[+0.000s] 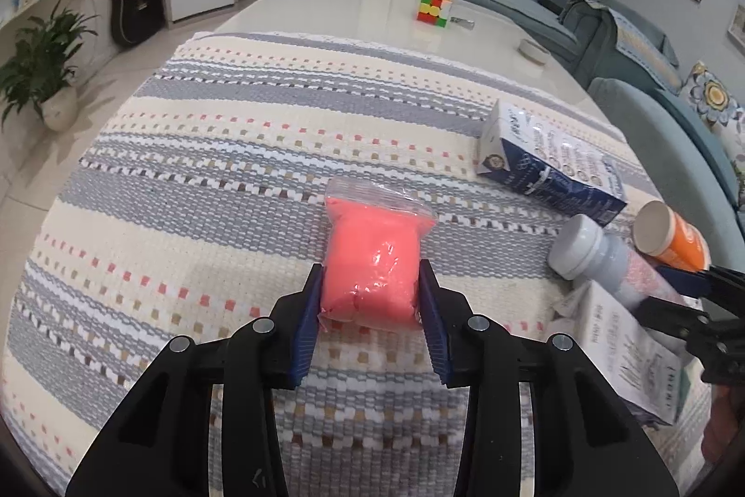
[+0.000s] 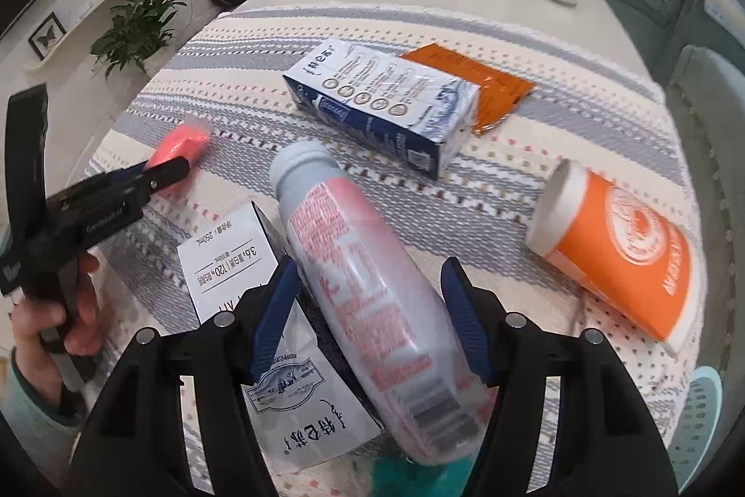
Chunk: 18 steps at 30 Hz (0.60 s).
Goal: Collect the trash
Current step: 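Grasp the pink clay packet with the left tool while the right tool grasps the pink bottle, then carry the packet and bottle over the basket and release both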
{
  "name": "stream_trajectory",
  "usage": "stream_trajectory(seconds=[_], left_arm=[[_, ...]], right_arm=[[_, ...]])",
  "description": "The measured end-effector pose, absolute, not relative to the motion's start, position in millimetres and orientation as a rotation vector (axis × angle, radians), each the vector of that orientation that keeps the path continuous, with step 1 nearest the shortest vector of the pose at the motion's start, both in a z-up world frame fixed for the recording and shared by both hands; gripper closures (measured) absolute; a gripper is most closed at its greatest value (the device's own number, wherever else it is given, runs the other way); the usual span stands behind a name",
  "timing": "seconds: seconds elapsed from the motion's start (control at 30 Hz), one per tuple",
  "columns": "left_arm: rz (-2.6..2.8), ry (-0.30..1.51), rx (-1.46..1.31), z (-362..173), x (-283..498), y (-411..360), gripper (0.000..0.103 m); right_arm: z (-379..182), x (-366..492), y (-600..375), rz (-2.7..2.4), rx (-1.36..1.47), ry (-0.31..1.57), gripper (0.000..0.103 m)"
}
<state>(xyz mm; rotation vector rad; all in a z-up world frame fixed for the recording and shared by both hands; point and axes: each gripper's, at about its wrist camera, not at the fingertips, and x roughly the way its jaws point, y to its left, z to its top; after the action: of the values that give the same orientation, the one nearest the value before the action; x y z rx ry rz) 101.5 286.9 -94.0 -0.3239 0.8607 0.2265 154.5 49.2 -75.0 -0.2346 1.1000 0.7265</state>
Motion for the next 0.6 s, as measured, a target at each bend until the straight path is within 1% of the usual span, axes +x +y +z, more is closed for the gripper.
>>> stream_trajectory(seconds=[0.17,0.23,0.33,0.37,0.4,0.47,0.53,0.6], left_arm=[[0.184,0.853,-0.339,-90.6,95.0,282.2,0.066],[0.168,0.855,-0.349,-91.2,93.7,281.0,0.066],[0.155,0.855,-0.356,-90.9,92.5,276.8,0.066],[0.154,0.854,-0.354,-90.7,91.5,275.9,0.066],[0.153,0.851,-0.352,-90.2,90.4,275.2,0.066],[0.152,0.845,-0.354,-89.1,88.2,275.3,0.066],[0.146,0.826,-0.356,-85.3,84.7,274.4,0.066],[0.133,0.8,-0.355,-77.9,82.0,272.0,0.066]], right_arm=[[-72.7,154.9,55.6,0.732,-0.273,1.14,0.043],[-75.1,159.7,56.2,0.738,-0.246,1.167,0.043],[-94.3,164.2,63.3,0.697,-0.251,1.217,0.042],[-96.4,165.1,64.2,0.697,-0.232,1.216,0.043],[-97.4,164.3,64.8,0.691,-0.225,1.205,0.049],[-96.4,155.8,68.4,0.687,-0.25,1.151,0.055],[-94.8,146.2,72.8,0.658,-0.285,1.105,0.058],[-85.5,137.4,74.3,0.669,-0.276,1.067,0.058]])
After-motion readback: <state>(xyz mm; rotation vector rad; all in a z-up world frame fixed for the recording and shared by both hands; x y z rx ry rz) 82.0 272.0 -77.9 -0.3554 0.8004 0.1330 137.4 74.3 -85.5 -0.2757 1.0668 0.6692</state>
